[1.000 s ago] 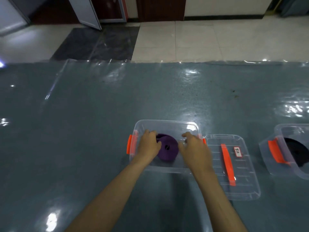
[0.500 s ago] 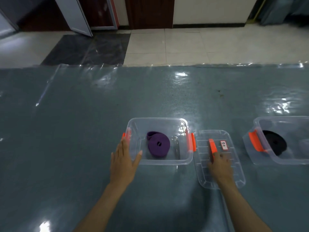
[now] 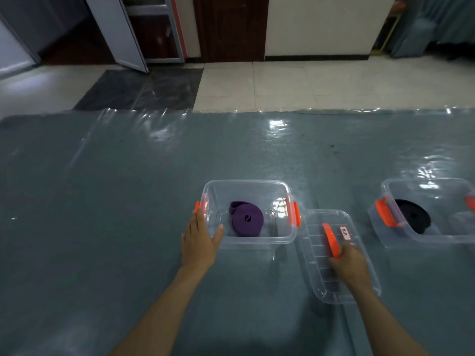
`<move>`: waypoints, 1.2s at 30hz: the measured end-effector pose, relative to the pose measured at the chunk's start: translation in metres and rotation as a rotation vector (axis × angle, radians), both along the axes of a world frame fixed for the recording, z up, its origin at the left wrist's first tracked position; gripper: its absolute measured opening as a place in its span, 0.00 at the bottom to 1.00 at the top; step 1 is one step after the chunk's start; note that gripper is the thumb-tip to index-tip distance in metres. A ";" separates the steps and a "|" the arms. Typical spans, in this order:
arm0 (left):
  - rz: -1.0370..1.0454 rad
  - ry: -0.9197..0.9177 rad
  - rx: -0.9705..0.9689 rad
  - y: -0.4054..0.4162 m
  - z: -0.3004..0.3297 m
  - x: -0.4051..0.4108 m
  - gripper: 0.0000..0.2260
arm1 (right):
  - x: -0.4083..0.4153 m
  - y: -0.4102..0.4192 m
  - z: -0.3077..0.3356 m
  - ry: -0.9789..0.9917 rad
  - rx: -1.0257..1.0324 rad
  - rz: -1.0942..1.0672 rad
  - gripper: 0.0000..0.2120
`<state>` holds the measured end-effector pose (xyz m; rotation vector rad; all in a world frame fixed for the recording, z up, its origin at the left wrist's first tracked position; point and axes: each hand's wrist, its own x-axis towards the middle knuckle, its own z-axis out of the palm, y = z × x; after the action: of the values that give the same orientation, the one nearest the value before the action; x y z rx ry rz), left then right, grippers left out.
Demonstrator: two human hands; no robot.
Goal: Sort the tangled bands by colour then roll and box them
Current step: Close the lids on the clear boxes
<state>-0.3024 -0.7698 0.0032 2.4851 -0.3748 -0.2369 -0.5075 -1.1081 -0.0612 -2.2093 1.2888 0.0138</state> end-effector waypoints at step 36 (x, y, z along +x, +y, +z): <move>0.341 0.107 -0.553 -0.012 -0.012 0.039 0.25 | 0.183 0.117 0.089 -0.230 -0.139 0.629 0.17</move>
<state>-0.2629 -0.7814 -0.0090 1.9392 0.0354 -0.1052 -0.3247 -0.9912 0.0277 -2.5589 0.4522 -0.0879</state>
